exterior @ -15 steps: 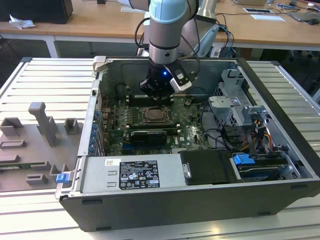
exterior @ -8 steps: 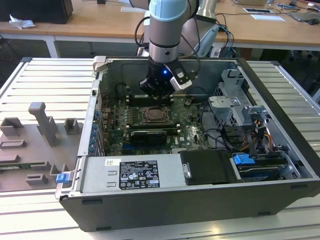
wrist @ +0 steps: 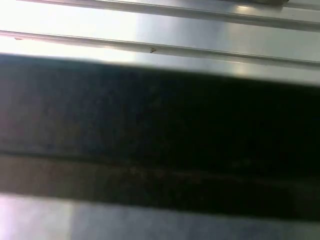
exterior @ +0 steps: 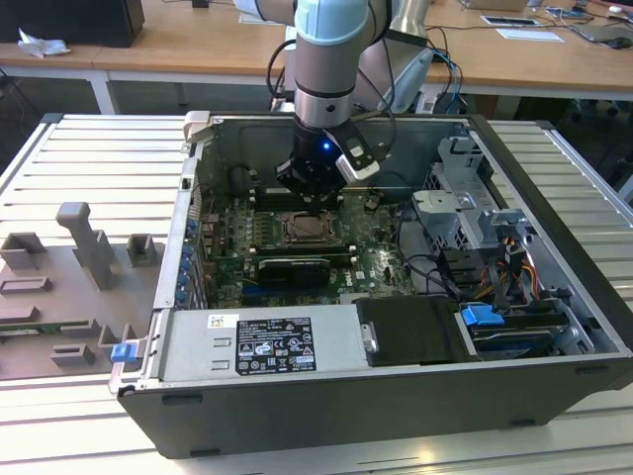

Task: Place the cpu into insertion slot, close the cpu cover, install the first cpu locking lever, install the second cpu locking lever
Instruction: 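Install the first cpu locking lever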

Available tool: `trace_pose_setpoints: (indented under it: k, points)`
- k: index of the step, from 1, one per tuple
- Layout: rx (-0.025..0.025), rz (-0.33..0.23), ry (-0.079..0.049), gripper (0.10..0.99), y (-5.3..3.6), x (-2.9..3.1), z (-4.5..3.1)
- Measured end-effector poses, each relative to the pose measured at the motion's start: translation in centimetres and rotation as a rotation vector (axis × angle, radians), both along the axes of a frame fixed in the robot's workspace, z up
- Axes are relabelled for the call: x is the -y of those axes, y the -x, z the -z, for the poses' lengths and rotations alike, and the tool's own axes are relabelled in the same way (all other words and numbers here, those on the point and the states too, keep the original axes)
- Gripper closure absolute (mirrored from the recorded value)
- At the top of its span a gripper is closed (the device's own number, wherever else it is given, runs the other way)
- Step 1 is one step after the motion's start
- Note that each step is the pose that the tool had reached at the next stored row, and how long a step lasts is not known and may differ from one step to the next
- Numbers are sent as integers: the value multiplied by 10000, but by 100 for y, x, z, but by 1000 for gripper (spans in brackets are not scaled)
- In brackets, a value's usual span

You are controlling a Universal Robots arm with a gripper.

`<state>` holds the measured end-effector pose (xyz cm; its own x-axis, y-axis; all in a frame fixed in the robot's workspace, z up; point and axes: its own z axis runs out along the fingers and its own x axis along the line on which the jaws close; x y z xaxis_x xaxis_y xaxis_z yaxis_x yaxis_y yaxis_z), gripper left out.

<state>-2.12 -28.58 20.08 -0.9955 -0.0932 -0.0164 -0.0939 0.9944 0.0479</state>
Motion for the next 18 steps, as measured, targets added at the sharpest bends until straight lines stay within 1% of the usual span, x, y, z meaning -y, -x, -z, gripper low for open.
trace_pose_setpoints:
  k: [3,7,9,12,18]
  points:
    - [1,0,6,980,0,1,-2]
    - [1,1,5,980,1,1,-61]
    - [4,1,14,980,-1,0,-59]
    - [1,0,103,980,-3,-1,-48]
    - [0,0,216,980,-5,-3,-31]
